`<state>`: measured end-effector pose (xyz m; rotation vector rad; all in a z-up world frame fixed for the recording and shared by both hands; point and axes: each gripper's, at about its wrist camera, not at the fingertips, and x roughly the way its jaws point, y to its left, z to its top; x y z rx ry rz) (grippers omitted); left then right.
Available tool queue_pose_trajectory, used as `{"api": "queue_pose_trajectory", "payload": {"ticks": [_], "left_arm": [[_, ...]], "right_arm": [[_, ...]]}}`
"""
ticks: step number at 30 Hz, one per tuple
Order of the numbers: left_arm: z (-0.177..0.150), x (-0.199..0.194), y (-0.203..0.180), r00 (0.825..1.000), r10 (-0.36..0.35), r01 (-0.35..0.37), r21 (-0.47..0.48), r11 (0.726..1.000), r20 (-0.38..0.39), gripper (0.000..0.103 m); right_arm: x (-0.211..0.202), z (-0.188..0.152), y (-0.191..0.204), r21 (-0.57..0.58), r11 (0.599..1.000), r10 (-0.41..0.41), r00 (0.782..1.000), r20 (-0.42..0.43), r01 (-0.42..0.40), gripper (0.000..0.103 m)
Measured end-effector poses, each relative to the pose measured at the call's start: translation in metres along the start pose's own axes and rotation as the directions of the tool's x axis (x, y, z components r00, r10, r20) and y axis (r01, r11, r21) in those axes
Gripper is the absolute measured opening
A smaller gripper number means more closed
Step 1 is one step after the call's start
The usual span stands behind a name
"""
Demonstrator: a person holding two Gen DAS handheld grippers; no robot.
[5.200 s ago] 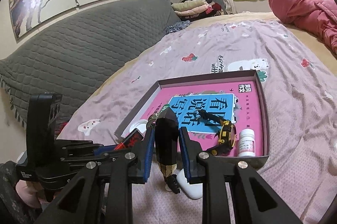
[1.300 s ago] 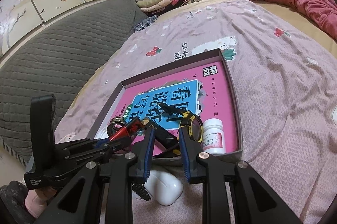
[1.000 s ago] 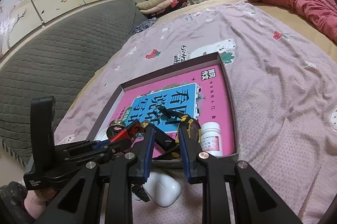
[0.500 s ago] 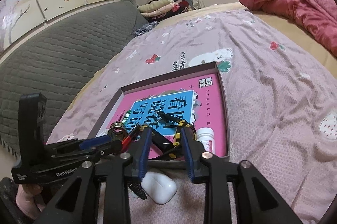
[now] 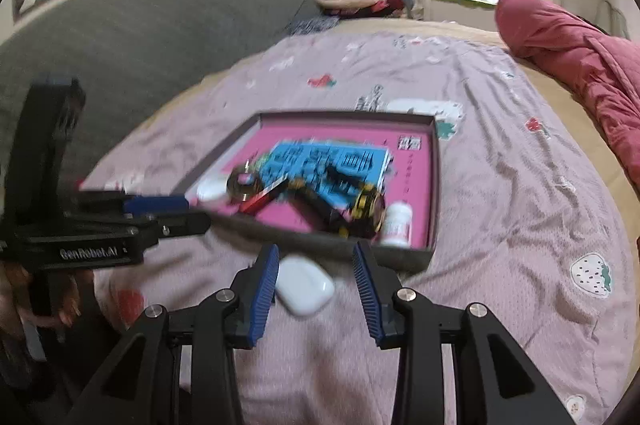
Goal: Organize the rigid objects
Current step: 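Move the left tool to the black hair clip while the right tool approaches the white earbud case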
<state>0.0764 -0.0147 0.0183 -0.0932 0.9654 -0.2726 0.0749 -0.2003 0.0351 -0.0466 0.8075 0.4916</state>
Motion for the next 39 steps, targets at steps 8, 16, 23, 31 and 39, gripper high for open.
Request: {"api": "queue_pose_trajectory", "payload": {"ticks": [8, 16, 23, 31, 39], "left_arm": [[-0.023, 0.018, -0.018, 0.996, -0.028, 0.031, 0.025, 0.999, -0.086, 0.045], [-0.025, 0.046, -0.025, 0.990, -0.055, 0.056, 0.001, 0.998, -0.131, 0.045], [-0.024, 0.065, -0.021, 0.989, -0.061, 0.057, -0.034, 0.998, -0.138, 0.045], [-0.028, 0.082, -0.017, 0.981, -0.104, 0.094, -0.066, 0.993, -0.165, 0.045], [-0.022, 0.094, -0.008, 0.971, -0.162, 0.145, -0.106, 0.984, -0.177, 0.042]], "right_arm": [[0.015, -0.024, 0.006, -0.105, 0.994, -0.022, 0.994, -0.109, 0.011, 0.049], [0.038, -0.030, 0.004, -0.165, 0.986, -0.041, 0.986, -0.165, 0.014, 0.052], [0.050, -0.033, 0.006, -0.197, 0.980, -0.041, 0.984, -0.174, 0.006, 0.052], [0.067, -0.033, 0.013, -0.247, 0.969, -0.026, 0.981, -0.190, -0.022, 0.052], [0.081, -0.031, 0.018, -0.313, 0.949, -0.042, 0.980, -0.195, -0.021, 0.052]]}}
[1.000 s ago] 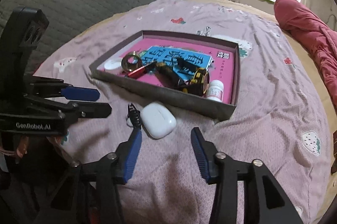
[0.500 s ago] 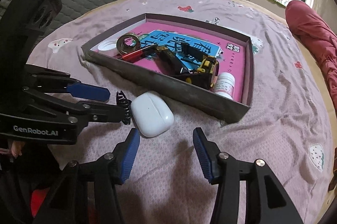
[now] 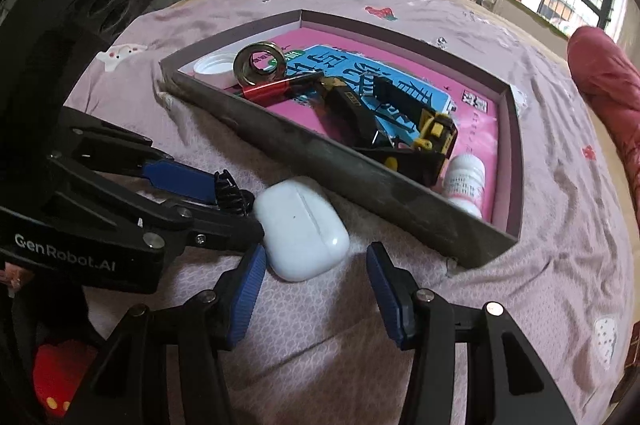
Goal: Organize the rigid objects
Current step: 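Move the left tool to the black hair clip while the right tool approaches the white earbud case, then close the left tool on the hair clip while the right tool grips the earbud case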
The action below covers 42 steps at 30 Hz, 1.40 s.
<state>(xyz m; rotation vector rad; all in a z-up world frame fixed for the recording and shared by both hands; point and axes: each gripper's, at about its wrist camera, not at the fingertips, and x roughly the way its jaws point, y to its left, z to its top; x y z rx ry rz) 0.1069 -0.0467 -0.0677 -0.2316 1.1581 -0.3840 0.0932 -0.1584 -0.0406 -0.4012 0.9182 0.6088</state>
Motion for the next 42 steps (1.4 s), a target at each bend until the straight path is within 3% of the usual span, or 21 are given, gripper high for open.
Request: {"api": "queue_pose_trajectory", "payload": {"ticks": [9, 16, 21, 31, 42], "left_arm": [[0.013, 0.007, 0.013, 0.996, -0.060, 0.064, 0.062, 0.996, -0.069, 0.034], [0.020, 0.012, 0.018, 0.993, -0.088, 0.093, 0.061, 0.994, -0.081, 0.033], [0.020, 0.010, 0.017, 0.994, -0.083, 0.086, 0.042, 0.995, -0.073, 0.033], [0.004, -0.008, 0.014, 0.999, -0.034, 0.035, 0.031, 0.999, -0.027, 0.030], [-0.004, -0.036, 0.016, 0.999, -0.019, 0.018, 0.022, 1.000, 0.029, 0.030]], "right_arm": [[0.016, 0.006, 0.002, -0.083, 0.996, 0.032, 0.999, -0.008, -0.032, 0.054], [0.028, 0.009, 0.012, -0.136, 0.991, -0.005, 1.000, -0.007, 0.004, 0.055], [0.028, 0.008, 0.018, -0.142, 0.990, -0.026, 1.000, 0.005, 0.026, 0.048], [-0.001, 0.001, -0.001, 0.044, 0.999, 0.029, 1.000, 0.000, -0.029, 0.046], [-0.033, 0.008, 0.001, 0.125, 0.990, 0.055, 0.994, 0.095, -0.067, 0.046]]}}
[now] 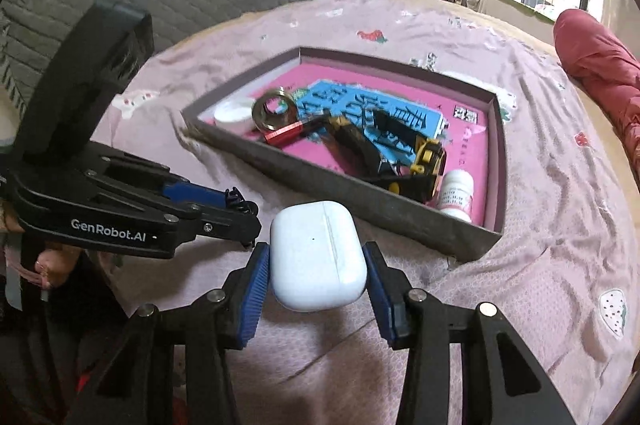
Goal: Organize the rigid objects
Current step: 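Close the left tool on the hair clip while the right tool grips the earbud case, then carry the hair clip and earbud case over the grey tray with both tools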
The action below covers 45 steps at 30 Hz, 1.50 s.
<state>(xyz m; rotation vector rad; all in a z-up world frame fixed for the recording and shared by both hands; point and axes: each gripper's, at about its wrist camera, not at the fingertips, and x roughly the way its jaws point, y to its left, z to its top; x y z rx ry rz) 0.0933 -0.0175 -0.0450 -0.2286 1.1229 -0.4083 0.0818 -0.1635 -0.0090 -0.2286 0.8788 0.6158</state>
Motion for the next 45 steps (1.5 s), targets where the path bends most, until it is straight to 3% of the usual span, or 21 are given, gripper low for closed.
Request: {"api": "queue_pose_trajectory", "payload": {"ticks": [13, 29, 45], "left_arm": [[0.014, -0.057, 0.010, 0.986, 0.086, -0.084, -0.018, 0.996, 0.145, 0.030], [0.038, -0.079, 0.015, 0.950, 0.182, -0.180, -0.031, 0.983, 0.253, 0.030], [0.062, -0.097, 0.022, 0.918, 0.230, -0.229, -0.042, 0.973, 0.322, 0.030]], "right_arm": [[-0.047, 0.025, -0.013, 0.127, 0.992, -0.021, 0.977, 0.212, -0.006, 0.046], [-0.054, 0.043, -0.021, 0.178, 0.984, -0.053, 0.959, 0.278, 0.003, 0.046], [-0.056, 0.051, -0.026, 0.190, 0.981, -0.111, 0.942, 0.318, 0.051, 0.046]]}}
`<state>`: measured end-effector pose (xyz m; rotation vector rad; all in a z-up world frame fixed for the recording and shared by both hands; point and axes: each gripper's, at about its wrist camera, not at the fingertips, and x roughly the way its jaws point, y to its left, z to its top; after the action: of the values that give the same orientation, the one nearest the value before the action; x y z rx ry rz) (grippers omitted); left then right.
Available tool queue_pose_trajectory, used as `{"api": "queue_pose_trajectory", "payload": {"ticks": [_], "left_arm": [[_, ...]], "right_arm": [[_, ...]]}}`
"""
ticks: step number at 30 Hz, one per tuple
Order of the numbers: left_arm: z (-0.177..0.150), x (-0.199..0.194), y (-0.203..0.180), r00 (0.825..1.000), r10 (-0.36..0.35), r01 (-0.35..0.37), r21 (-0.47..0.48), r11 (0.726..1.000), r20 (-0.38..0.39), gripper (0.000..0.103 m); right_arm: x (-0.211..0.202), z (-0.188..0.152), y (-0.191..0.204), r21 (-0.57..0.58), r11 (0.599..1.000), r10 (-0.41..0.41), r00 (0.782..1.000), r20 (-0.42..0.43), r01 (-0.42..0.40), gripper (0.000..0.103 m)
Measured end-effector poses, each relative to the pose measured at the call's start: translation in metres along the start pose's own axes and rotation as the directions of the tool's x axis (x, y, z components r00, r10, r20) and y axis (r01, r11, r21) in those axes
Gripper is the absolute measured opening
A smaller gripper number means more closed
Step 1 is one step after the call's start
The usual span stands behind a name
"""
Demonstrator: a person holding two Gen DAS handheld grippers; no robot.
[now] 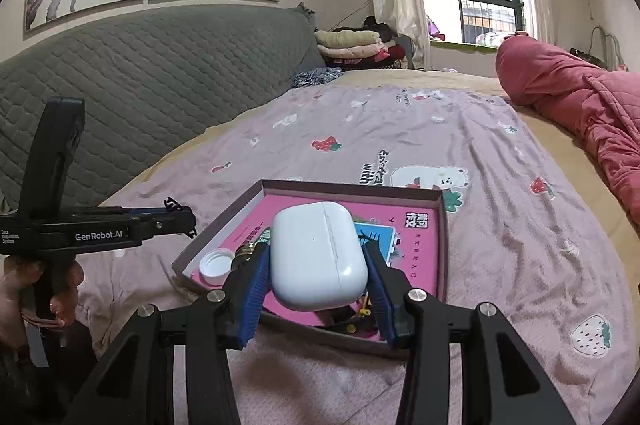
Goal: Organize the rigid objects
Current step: 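Carry the hair clip and earbud case over the grey tray with both tools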
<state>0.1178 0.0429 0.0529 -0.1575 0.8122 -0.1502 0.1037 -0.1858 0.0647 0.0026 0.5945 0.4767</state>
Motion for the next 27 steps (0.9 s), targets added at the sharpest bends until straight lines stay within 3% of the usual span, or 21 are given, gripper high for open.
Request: {"api": "queue_pose_trajectory", "payload": {"ticks": [13, 27], "left_arm": [[0.008, 0.010, 0.004, 0.999, 0.040, -0.041, 0.009, 0.999, 0.016, 0.030], [-0.002, 0.034, 0.004, 0.997, 0.078, -0.078, 0.014, 0.997, -0.019, 0.030]], "right_arm": [[0.010, 0.009, -0.006, 0.017, 0.999, -0.034, 0.999, 0.027, 0.034, 0.046], [0.037, -0.002, 0.002, -0.001, 0.999, -0.035, 0.999, -0.016, 0.035, 0.046]]}}
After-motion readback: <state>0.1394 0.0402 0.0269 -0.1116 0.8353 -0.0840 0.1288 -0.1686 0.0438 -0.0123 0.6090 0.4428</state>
